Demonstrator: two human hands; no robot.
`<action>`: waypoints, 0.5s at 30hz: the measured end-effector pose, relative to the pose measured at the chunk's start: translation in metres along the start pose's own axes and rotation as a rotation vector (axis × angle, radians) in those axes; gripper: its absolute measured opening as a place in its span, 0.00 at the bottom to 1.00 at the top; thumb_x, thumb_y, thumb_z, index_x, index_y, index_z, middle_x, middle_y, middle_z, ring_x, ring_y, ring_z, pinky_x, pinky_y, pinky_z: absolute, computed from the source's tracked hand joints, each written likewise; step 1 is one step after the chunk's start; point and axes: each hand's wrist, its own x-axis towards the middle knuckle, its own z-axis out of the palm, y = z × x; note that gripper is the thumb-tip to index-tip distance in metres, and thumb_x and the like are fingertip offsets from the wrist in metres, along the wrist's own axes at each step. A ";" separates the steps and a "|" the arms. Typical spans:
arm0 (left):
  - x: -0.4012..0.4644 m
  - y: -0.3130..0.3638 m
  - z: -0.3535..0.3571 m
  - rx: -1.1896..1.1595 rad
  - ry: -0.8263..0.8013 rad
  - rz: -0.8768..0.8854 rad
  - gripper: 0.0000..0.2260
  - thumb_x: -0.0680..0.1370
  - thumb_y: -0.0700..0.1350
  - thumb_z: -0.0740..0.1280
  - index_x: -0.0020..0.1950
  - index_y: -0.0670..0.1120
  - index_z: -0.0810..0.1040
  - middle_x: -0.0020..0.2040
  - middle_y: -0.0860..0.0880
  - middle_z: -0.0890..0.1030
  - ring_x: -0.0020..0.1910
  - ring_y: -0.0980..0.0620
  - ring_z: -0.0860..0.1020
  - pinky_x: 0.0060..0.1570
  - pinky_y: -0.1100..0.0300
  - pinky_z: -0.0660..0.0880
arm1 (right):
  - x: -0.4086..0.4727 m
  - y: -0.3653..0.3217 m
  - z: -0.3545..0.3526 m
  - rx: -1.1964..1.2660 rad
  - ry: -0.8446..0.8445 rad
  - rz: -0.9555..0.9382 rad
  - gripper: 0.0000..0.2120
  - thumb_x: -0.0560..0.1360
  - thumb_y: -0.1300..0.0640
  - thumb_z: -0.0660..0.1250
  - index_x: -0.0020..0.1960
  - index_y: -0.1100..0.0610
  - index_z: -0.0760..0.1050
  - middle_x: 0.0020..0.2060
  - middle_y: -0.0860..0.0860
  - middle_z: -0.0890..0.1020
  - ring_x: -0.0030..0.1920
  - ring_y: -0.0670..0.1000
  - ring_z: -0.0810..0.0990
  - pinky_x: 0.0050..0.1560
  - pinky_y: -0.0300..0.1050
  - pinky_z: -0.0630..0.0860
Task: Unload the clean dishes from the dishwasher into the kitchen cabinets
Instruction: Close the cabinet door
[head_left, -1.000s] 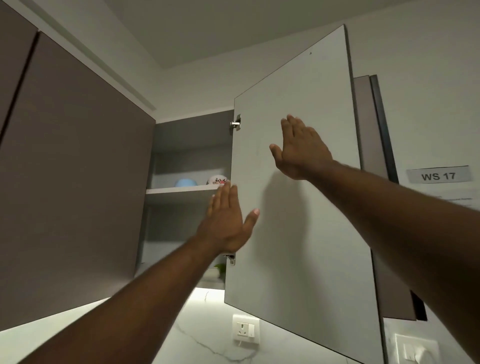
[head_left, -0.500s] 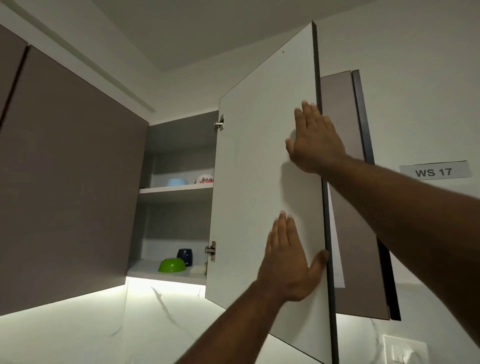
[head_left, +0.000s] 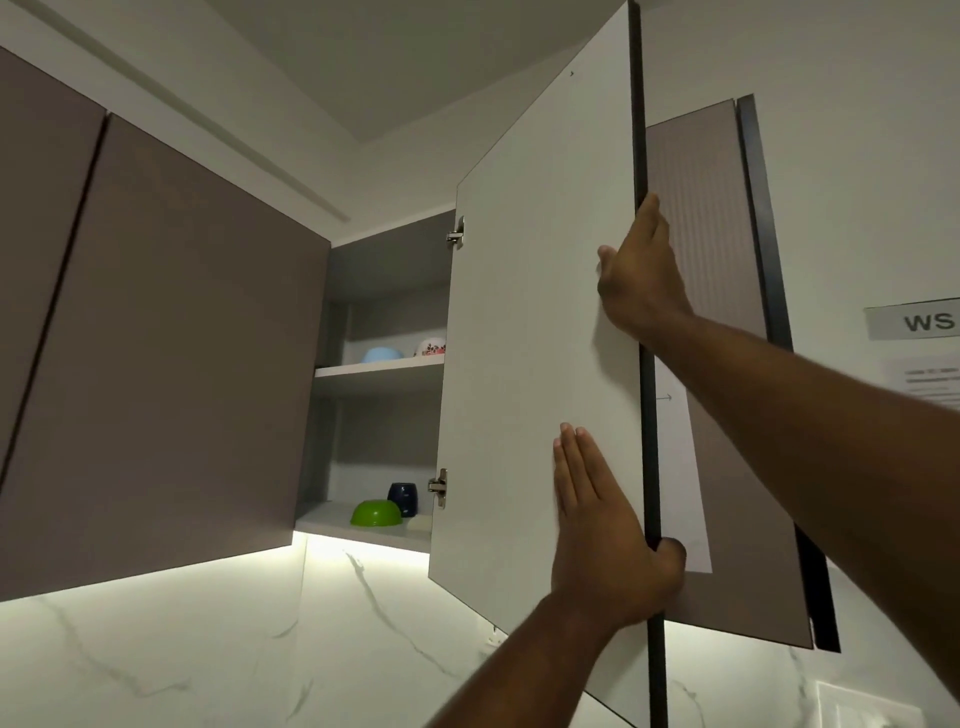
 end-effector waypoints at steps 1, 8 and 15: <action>-0.002 0.000 -0.001 -0.003 0.000 -0.002 0.52 0.73 0.58 0.67 0.76 0.50 0.27 0.74 0.55 0.24 0.75 0.51 0.28 0.73 0.59 0.37 | -0.001 -0.002 -0.001 0.014 0.003 0.005 0.33 0.84 0.57 0.56 0.80 0.60 0.38 0.80 0.56 0.47 0.78 0.56 0.54 0.73 0.45 0.56; -0.007 -0.010 -0.016 -0.066 -0.013 0.040 0.51 0.73 0.55 0.68 0.77 0.50 0.29 0.75 0.56 0.25 0.76 0.52 0.30 0.71 0.60 0.37 | -0.010 -0.027 -0.001 0.018 0.020 -0.001 0.31 0.84 0.60 0.54 0.80 0.59 0.39 0.80 0.55 0.49 0.77 0.55 0.57 0.71 0.43 0.58; -0.020 -0.040 -0.063 -0.147 -0.057 0.084 0.51 0.74 0.53 0.69 0.78 0.52 0.30 0.77 0.58 0.28 0.77 0.53 0.33 0.72 0.59 0.40 | -0.025 -0.084 0.014 -0.059 0.042 -0.016 0.33 0.82 0.65 0.55 0.80 0.60 0.39 0.79 0.56 0.48 0.75 0.56 0.61 0.69 0.43 0.62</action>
